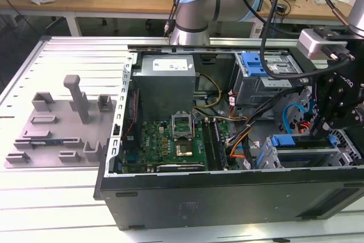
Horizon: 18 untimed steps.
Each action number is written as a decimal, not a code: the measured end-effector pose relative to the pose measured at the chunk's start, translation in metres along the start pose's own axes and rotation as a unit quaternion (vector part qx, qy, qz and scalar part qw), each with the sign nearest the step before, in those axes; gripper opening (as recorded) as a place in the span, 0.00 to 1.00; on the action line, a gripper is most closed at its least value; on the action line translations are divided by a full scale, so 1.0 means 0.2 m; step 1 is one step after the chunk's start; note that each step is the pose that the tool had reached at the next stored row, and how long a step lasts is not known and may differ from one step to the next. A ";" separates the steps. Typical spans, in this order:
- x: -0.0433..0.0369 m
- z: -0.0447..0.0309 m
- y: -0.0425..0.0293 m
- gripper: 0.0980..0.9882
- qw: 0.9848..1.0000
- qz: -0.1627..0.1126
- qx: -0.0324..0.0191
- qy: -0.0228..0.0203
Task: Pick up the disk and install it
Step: 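Insert the first disk wire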
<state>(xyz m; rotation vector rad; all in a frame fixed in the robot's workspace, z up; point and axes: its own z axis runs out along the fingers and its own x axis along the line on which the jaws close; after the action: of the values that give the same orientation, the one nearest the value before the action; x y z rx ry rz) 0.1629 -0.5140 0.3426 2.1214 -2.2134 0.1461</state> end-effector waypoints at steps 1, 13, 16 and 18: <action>0.000 -0.001 0.000 0.08 1.000 0.000 0.000 0.000; 0.000 0.003 0.000 0.08 1.000 0.000 0.000 0.000; 0.000 0.004 0.000 0.08 1.000 0.000 0.000 0.000; 0.001 0.004 0.000 0.08 1.000 0.000 0.000 0.000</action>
<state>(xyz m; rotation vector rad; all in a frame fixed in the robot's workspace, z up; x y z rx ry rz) 0.1629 -0.5143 0.3419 2.1213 -2.2134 0.1462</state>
